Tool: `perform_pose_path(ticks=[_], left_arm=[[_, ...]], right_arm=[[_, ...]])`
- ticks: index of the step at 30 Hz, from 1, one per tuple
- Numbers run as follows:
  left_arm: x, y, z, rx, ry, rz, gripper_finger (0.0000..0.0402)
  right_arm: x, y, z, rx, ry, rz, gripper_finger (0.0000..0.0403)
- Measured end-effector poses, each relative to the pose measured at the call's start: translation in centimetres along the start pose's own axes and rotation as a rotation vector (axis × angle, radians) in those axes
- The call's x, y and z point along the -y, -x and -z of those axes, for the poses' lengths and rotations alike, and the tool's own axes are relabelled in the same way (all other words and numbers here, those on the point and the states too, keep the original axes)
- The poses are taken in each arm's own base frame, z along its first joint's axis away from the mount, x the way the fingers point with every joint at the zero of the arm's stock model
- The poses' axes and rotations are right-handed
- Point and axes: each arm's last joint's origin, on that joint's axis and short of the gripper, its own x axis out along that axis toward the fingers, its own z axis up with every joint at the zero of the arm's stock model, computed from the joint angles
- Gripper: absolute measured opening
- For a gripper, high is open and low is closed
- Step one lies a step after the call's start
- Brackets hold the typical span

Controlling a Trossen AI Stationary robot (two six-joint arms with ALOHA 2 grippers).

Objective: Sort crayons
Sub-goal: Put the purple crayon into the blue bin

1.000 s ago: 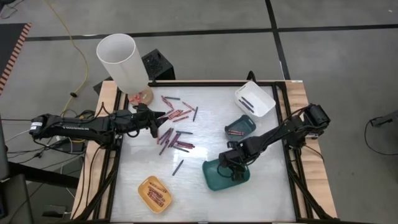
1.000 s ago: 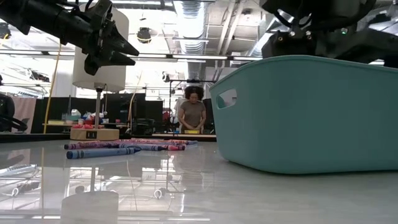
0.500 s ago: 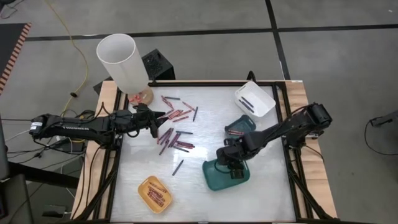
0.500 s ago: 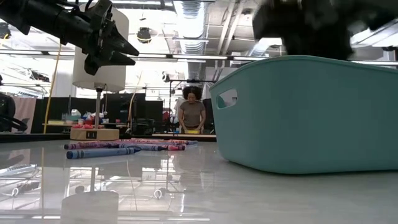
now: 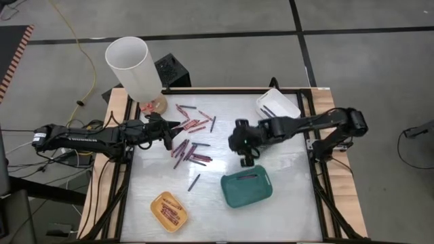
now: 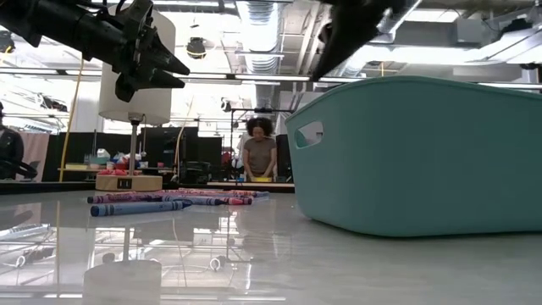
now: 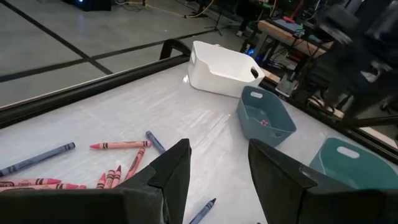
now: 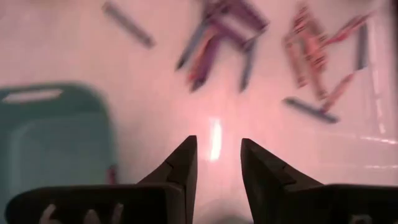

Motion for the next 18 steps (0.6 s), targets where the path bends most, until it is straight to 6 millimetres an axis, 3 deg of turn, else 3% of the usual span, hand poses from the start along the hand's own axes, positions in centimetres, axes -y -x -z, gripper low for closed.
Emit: perform_pose_path(ticks=[8,12,18], left_arm=[[0.0,0.0,0.0,-0.001,-0.002,-0.009,0.0151],[-0.1,0.0,0.1,-0.005,-0.003,-0.011,0.0151],[-0.1,0.0,0.2,-0.015,-0.008,-0.017,0.0151]], right_arm=[[4.6,-3.1,-1.4,0.156,-0.101,0.109,0.0118],[5.0,-6.4,-1.3,0.144,-0.054,0.066,0.0118],[4.1,-11.6,-1.0,0.141,-0.027,-0.010,0.0118]])
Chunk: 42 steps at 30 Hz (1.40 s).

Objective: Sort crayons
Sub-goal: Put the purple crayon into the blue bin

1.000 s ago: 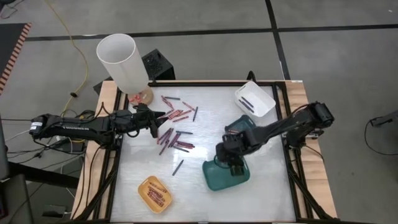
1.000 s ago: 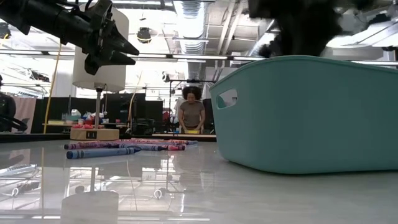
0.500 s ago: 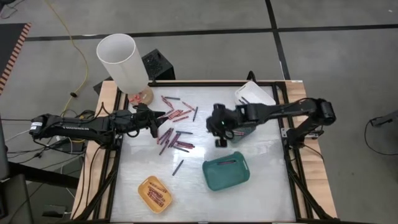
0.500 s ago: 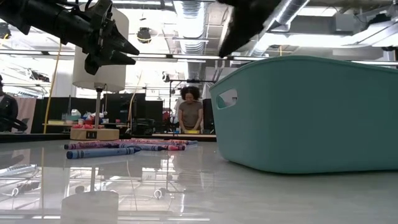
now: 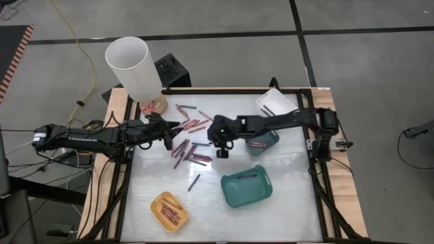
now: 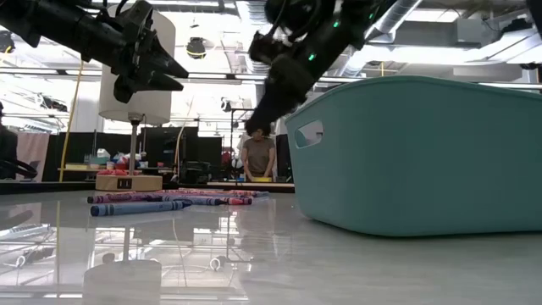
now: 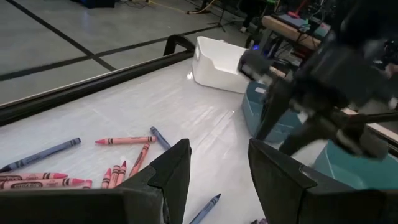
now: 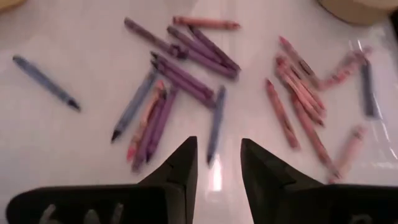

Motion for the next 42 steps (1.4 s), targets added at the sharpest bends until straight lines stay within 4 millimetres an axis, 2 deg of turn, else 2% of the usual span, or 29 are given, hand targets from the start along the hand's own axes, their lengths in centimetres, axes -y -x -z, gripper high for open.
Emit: perform_pose_path(ticks=[4,11,16,25,42], left_arm=[[0.0,0.0,0.0,0.000,0.000,-0.004,0.0151],[0.0,0.0,0.1,-0.006,0.005,-0.008,0.0151],[-0.1,0.0,0.1,-0.008,0.006,-0.009,0.0151],[-0.1,0.0,0.2,-0.017,0.002,-0.014,0.0151],[-0.1,0.0,0.2,-0.017,0.000,-0.015,0.0151]], right_arm=[[-0.9,-2.3,0.6,-0.002,0.032,-0.022,0.0118],[-2.7,-4.8,0.9,0.047,0.066,-0.051,0.0118],[-3.5,-6.6,1.9,0.026,0.070,-0.088,0.0118],[-2.2,-7.2,2.2,0.038,0.038,-0.082,0.0118],[-2.0,-7.3,2.4,0.030,0.040,-0.072,0.0118]])
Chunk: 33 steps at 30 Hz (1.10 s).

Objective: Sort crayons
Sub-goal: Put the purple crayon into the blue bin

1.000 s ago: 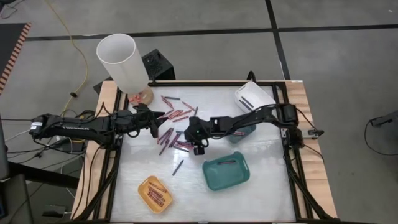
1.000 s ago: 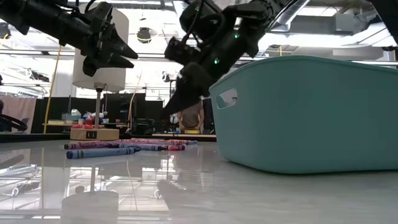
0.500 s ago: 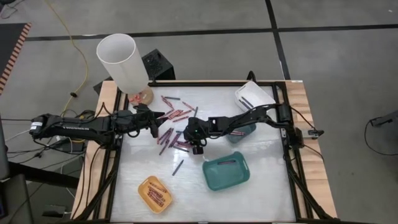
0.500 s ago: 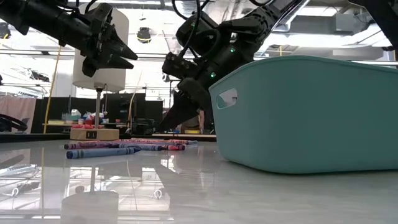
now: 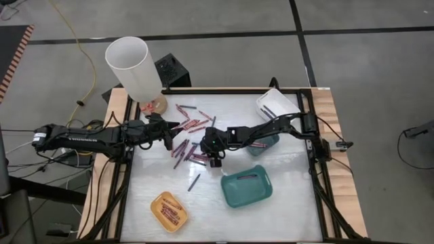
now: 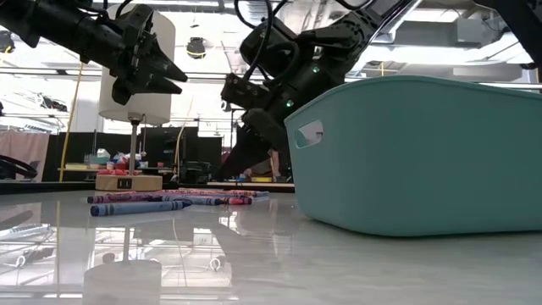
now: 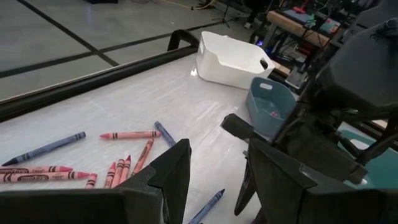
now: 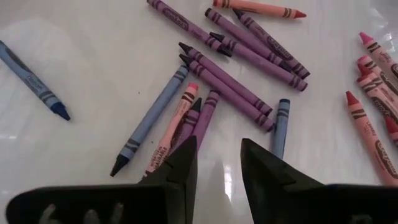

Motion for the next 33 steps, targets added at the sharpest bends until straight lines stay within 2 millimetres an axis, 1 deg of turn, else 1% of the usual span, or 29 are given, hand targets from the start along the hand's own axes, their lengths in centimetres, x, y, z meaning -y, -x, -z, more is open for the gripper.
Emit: perform_pose_path(ticks=[15,20,22,25,33], left_arm=[[0.0,0.0,0.0,0.000,0.013,0.000,0.0151],[0.0,0.0,0.0,0.001,0.014,0.000,0.0151],[0.0,0.0,0.0,0.004,0.013,-0.008,0.0151],[0.0,0.0,0.0,0.006,0.018,-0.012,0.0151],[0.0,0.0,0.0,0.008,0.020,-0.016,0.0151]], right_arm=[[0.1,0.0,-0.1,0.010,0.003,0.003,0.0118],[-0.2,-1.4,0.8,-0.004,-0.002,-0.009,0.0118],[-0.4,-2.0,0.8,0.022,0.003,-0.007,0.0118],[-0.8,-2.5,1.4,-0.007,0.005,-0.018,0.0118],[-0.3,-2.4,1.7,-0.030,-0.024,-0.013,0.0118]])
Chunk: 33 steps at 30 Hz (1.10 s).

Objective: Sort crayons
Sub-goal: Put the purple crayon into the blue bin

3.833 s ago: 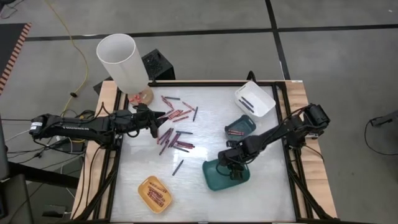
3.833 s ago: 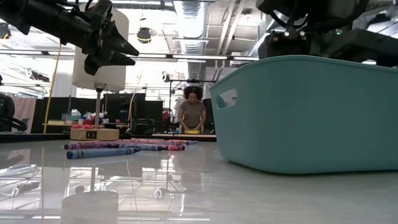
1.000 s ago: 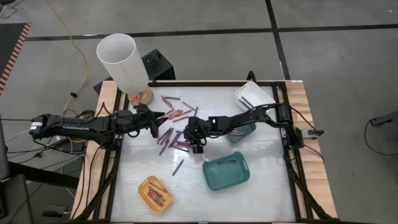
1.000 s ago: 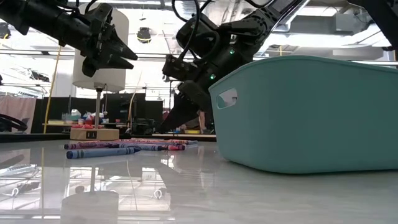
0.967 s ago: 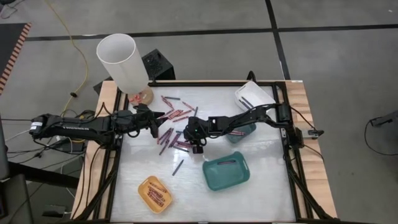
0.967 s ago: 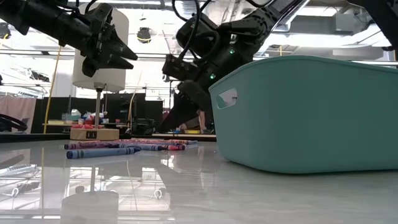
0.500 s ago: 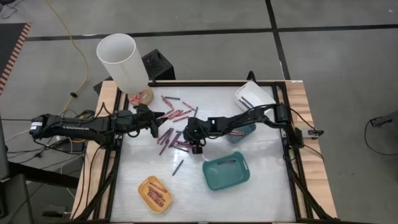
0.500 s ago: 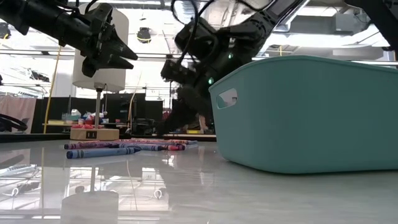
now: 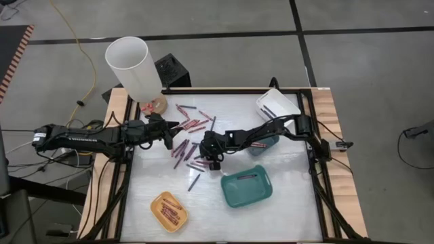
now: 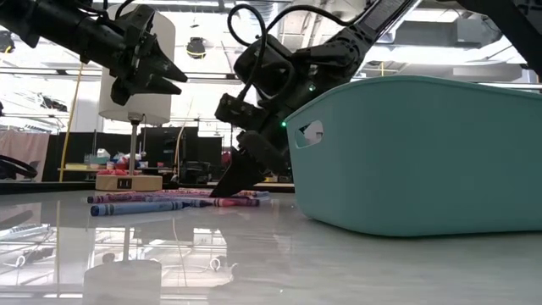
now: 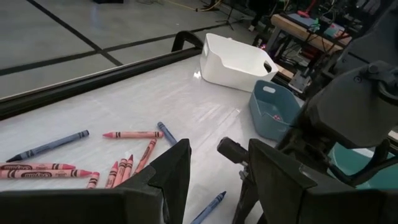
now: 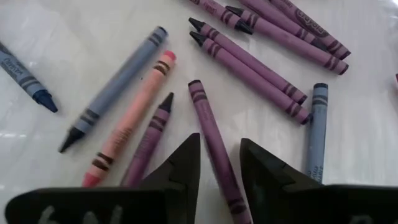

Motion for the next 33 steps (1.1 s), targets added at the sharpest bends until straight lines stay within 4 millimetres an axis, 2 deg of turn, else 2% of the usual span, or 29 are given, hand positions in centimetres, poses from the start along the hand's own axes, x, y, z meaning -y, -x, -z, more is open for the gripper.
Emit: perform_pose_path(ticks=[9,18,22,27,33], left_arm=[[0.0,0.0,0.0,-0.002,0.007,-0.002,0.0151],[0.0,0.0,0.0,-0.001,0.007,-0.002,0.0151],[0.0,0.0,0.0,-0.002,0.007,-0.002,0.0151],[0.0,0.0,0.0,-0.001,0.007,-0.002,0.0151],[0.0,0.0,0.0,-0.002,0.007,-0.002,0.0151]], right_arm=[[0.7,0.2,0.8,-0.086,-0.019,-0.002,0.0112],[1.0,0.3,1.3,-0.127,-0.027,-0.003,0.0012],[1.0,0.3,1.3,-0.128,-0.027,-0.002,0.0008],[1.2,0.7,0.4,-0.122,-0.012,0.003,0.0004],[1.8,1.7,-1.9,-0.138,0.048,0.013,0.0004]])
